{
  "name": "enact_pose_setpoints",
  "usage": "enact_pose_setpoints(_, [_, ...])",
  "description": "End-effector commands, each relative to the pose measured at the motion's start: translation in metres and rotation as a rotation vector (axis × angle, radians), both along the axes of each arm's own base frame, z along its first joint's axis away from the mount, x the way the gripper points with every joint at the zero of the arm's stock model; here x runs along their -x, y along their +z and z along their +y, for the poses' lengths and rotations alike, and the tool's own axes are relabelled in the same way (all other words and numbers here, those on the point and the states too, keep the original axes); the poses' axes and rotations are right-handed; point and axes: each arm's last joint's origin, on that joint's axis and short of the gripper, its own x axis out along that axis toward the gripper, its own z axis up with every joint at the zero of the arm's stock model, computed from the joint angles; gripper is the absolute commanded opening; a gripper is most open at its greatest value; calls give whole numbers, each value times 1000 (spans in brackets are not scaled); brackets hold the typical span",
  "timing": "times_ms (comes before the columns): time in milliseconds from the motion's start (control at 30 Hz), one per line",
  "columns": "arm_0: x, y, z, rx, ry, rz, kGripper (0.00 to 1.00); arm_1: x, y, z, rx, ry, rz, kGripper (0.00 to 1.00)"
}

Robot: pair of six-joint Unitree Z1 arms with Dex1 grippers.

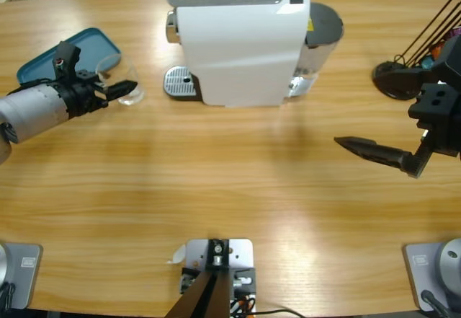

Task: Pour coffee

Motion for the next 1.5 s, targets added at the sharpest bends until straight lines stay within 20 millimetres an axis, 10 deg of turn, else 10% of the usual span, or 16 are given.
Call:
enact_pose_setpoints(33, [-1, 18, -9, 84, -121, -65, 485, 6, -5, -10, -1, -8, 0, 1000])
enact_pose_setpoints(433, [-51, 32, -56, -52, -200, 108, 485, 15, -10, -25, 1, -21, -11, 1000])
enact_pose_setpoints(900, [-35, 28, -89, -74, -313, 121, 486, 18, -10, -29, -5, -27, -17, 1000])
enact_pose_setpoints(933, [-35, 26, -89, -78, -311, 125, 500, 19, -9, -30, -7, -27, -18, 1000])
enact_pose_setpoints(1033, [-35, 25, -88, -86, -300, 126, 953, 20, -9, -32, -9, -30, -23, 1000])
enact_pose_setpoints(1500, [-23, 32, -76, -89, -291, 113, 964, 20, -9, -33, -12, -32, -27, 1000])
